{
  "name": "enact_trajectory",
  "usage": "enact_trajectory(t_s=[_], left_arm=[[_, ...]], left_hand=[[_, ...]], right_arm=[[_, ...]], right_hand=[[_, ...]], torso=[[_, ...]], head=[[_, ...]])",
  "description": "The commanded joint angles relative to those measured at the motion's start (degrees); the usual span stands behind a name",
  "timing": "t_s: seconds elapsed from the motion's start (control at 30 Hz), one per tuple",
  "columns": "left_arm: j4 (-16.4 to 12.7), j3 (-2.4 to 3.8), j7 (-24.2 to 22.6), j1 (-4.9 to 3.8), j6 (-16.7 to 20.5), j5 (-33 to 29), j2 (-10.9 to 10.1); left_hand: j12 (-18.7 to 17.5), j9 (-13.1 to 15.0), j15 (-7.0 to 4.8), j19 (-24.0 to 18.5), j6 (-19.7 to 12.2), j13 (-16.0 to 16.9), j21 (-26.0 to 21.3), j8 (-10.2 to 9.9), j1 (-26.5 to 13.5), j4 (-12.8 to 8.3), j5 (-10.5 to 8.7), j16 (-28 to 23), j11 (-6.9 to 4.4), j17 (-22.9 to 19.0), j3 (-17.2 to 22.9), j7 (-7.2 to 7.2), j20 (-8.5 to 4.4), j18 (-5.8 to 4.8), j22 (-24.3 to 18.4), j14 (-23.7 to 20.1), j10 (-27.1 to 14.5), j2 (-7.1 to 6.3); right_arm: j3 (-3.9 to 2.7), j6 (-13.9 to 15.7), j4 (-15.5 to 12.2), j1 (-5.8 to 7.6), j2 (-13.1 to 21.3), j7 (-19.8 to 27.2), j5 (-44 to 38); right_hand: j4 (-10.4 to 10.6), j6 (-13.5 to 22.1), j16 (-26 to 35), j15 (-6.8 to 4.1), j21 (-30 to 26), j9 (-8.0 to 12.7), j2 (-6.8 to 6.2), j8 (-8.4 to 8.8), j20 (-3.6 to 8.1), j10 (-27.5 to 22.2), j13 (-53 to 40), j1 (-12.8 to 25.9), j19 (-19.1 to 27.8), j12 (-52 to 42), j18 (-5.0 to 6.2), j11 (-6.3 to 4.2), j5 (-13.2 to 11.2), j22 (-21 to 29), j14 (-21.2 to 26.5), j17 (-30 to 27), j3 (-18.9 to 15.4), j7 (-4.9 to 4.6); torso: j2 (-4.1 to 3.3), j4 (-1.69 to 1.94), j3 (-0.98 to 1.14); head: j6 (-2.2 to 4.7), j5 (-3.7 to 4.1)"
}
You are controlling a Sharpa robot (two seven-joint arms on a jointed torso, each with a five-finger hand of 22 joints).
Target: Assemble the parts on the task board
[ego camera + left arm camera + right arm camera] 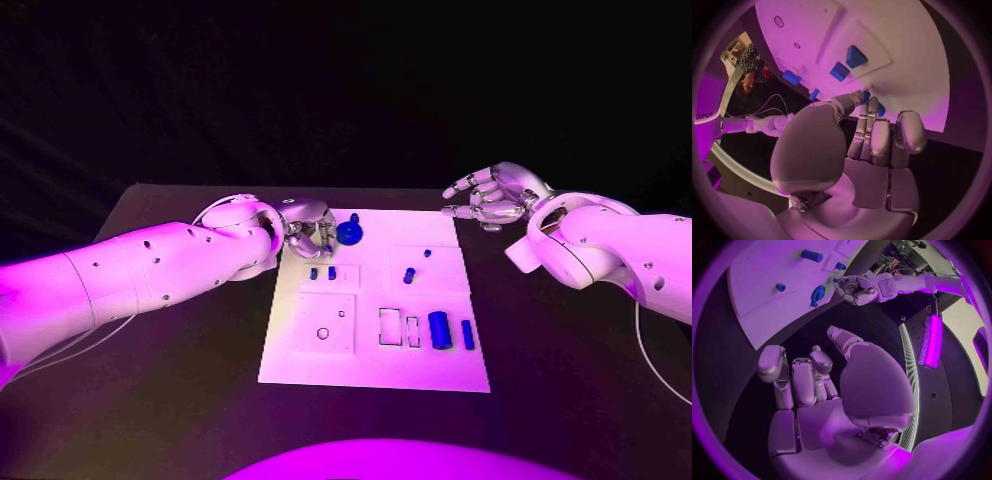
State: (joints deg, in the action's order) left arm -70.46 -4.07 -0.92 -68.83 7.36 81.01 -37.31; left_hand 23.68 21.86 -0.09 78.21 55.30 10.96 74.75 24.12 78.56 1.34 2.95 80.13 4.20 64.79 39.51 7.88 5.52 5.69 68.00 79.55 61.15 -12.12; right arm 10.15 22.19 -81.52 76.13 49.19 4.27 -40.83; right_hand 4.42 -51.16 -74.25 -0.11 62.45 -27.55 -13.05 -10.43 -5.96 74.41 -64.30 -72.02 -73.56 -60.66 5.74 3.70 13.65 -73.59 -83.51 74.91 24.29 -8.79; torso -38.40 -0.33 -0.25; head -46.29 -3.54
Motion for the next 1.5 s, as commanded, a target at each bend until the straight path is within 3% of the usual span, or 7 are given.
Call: enact_trajectory(t_s=[0.03,0.9,1.5], left_arm=[[-0.1,-0.03,0.2,0.04,-2.0,-0.3,0.1],[-0.1,-0.19,0.5,0.09,-3.7,-0.2,0.2],[0.0,-0.23,0.2,0.16,-2.4,-0.8,0.1]], left_hand=[[-0.2,0.0,0.16,0.3,0.5,-0.1,0.1,-0.3,-0.5,-0.1,0.07,0.0,-0.06,0.0,-0.3,-0.04,-0.05,-0.67,0.0,0.2,0.5,-0.13],[-0.6,0.1,0.09,0.2,0.8,0.0,0.1,-0.5,-0.4,-0.3,0.08,-0.2,-0.16,-0.6,-0.4,-0.11,-0.04,-0.67,0.0,0.0,0.9,0.04],[-1.1,0.4,-0.06,0.2,1.3,0.3,-0.1,-0.8,-0.5,-0.5,0.08,0.1,-0.32,0.0,-1.0,-0.22,-0.22,-0.63,-0.1,0.5,1.8,-0.05]], right_arm=[[-0.03,-0.6,-0.1,-0.03,0.0,0.5,-0.5],[-0.03,-0.6,-0.1,-0.03,0.1,0.5,-0.5],[-0.03,-0.5,-0.1,-0.03,0.1,0.6,-0.5]], right_hand=[[0.4,0.3,0.1,-0.17,-0.2,0.0,0.04,-0.21,0.01,0.0,0.0,-0.4,0.0,0.3,0.71,-0.07,0.2,0.0,0.2,2.7,0.0,0.13],[0.4,0.3,0.1,-0.17,-0.2,0.0,0.04,-0.21,0.01,0.0,0.0,-0.4,0.0,0.3,0.71,-0.07,0.2,0.0,0.2,2.7,0.0,0.13],[0.4,0.3,0.1,-0.17,-0.2,0.0,0.04,-0.21,0.01,0.0,0.0,-0.4,0.0,0.3,0.71,-0.07,0.2,0.0,0.2,2.7,0.0,0.13]], torso=[[0.04,0.05,0.0],[0.04,0.03,0.02],[0.03,0.05,0.01]], head=[[-0.12,0.07],[-0.27,0.07],[-0.17,0.05]])
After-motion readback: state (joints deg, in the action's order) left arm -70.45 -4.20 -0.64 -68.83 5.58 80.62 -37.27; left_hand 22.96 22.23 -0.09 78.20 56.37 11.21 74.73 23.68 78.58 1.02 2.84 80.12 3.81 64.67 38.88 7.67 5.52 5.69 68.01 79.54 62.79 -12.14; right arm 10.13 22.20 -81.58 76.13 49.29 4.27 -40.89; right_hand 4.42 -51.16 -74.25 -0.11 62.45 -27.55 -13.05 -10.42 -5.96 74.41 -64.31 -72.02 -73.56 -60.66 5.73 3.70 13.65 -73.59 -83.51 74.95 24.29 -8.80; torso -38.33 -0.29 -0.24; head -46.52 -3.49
